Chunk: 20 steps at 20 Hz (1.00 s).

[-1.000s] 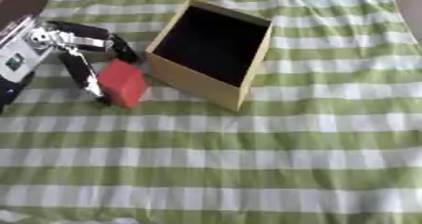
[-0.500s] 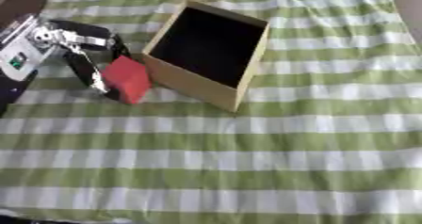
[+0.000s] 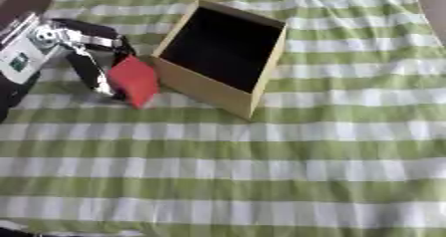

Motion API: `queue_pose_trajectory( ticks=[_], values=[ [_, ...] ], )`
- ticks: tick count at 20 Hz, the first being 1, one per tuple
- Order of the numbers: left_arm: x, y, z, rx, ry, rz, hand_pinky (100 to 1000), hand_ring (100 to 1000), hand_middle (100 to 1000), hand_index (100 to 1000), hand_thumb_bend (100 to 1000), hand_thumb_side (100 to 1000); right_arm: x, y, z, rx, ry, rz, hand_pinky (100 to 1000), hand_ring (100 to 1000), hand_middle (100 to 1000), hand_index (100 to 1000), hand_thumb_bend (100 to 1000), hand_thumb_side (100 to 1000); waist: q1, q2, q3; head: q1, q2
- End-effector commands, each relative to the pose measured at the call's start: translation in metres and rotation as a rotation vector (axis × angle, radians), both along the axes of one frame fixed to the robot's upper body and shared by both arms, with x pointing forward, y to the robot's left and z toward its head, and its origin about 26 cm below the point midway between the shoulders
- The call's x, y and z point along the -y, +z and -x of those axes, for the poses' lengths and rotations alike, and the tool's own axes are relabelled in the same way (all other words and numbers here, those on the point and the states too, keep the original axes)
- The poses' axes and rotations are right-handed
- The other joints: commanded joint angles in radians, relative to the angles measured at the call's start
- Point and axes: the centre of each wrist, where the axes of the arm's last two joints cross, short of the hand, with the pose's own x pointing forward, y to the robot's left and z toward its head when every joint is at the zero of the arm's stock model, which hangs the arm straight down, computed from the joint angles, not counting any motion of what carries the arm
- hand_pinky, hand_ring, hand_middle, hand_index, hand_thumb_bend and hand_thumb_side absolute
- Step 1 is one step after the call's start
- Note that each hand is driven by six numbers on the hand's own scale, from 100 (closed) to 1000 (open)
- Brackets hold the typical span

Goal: Pick up objects on the table and place them in the box.

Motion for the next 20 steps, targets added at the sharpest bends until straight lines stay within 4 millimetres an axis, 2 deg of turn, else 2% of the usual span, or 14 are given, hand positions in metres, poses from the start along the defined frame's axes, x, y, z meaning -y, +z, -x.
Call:
queue_pose_trajectory(
  ticks=[1, 6, 7, 12, 16, 20],
  values=[
    [-0.008, 0.025, 0.002, 0.015, -0.053, -0.074, 865, 551, 426, 586, 355, 100, 0.002, 0.007, 0.004, 0.025, -0.002, 0.003, 894, 732, 728, 886, 100, 607, -0.001, -0.02, 0.001, 0.003, 0.002],
    [-0.008, 0.034, 0.004, 0.038, -0.042, -0.06, 858, 542, 416, 575, 344, 100, 0.002, 0.007, 0.004, 0.023, -0.004, 0.003, 894, 732, 728, 886, 100, 607, 0.0, -0.021, 0.004, 0.002, 0.004],
    [-0.009, 0.037, 0.004, 0.044, -0.036, -0.058, 842, 528, 400, 539, 343, 100, 0.002, 0.007, 0.004, 0.022, -0.005, 0.003, 894, 733, 728, 886, 100, 608, 0.001, -0.021, 0.004, 0.001, 0.003],
    [-0.013, 0.053, 0.01, 0.081, -0.003, -0.027, 838, 520, 392, 525, 311, 100, 0.003, 0.006, 0.004, 0.02, -0.008, 0.002, 894, 733, 727, 886, 100, 608, 0.002, -0.023, 0.006, -0.002, 0.001],
    [-0.014, 0.064, 0.015, 0.107, 0.015, 0.0, 820, 486, 352, 458, 279, 100, 0.003, 0.005, 0.004, 0.019, -0.008, 0.003, 894, 733, 727, 886, 100, 608, 0.002, -0.024, 0.008, -0.004, 0.001],
    [-0.014, 0.081, 0.022, 0.148, 0.025, 0.031, 808, 480, 346, 456, 270, 100, 0.003, 0.006, 0.004, 0.02, -0.01, 0.003, 895, 733, 726, 886, 100, 609, 0.002, -0.025, 0.011, -0.007, -0.001]
  ],
)
